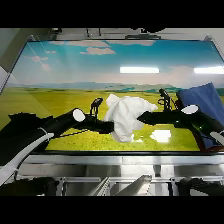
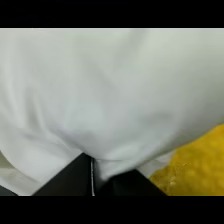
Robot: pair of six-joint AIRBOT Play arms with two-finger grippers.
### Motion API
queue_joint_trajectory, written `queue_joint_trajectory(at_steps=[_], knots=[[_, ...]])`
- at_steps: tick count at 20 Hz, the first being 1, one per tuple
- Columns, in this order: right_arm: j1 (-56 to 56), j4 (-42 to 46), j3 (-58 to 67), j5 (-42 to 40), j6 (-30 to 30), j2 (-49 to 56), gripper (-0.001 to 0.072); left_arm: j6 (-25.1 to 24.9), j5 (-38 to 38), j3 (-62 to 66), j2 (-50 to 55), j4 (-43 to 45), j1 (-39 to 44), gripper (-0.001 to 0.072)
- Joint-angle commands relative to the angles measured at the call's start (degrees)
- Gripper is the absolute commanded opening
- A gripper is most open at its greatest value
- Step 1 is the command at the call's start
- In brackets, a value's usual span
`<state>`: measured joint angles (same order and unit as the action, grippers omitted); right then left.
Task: Fold the shirts.
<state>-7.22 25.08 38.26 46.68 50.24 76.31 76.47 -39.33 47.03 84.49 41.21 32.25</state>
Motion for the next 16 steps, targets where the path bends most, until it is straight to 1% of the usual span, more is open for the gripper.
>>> queue_joint_trajectory(at_steps=[1,3,5,7,9,10,11,13,16], knots=[[0.00,-1.97,0.04,2.25,-2.29,0.37,0.0019,-0.52,-3.69,4.39,3.08,-0.33,0.28,0.0012],[0.39,-1.57,0.66,4.83,-2.29,0.17,0.0018,-1.03,-6.73,6.08,0.46,-0.26,-0.48,0.0012],[1.90,-1.60,2.36,9.46,-2.27,-1.79,0.0017,-3.85,-9.03,7.98,-5.79,-0.17,-2.19,0.0011],[4.35,-1.62,6.03,15.82,-1.49,-6.58,0.0016,-4.04,-12.00,11.61,-14.05,-0.13,-5.16,0.0011],[6.82,-1.68,11.76,20.81,1.62,-13.94,0.0017,-4.04,-16.04,17.55,-22.77,0.57,-9.42,0.0011],[7.72,-2.14,15.39,21.92,3.17,-18.40,0.0017,-4.00,-17.51,21.05,-27.06,2.78,-11.43,0.0011],[7.96,-3.02,18.49,21.68,4.24,-22.60,0.0017,-4.02,-18.34,23.96,-30.77,4.50,-12.87,0.0012],[7.74,-5.53,23.30,19.37,4.24,-30.77,0.0018,-3.98,-19.76,28.63,-36.83,5.68,-15.12,0.0013],[7.89,-4.81,25.03,14.60,7.10,-39.65,0.0018,-3.96,-22.95,32.22,-41.99,5.81,-18.23,0.0013]])
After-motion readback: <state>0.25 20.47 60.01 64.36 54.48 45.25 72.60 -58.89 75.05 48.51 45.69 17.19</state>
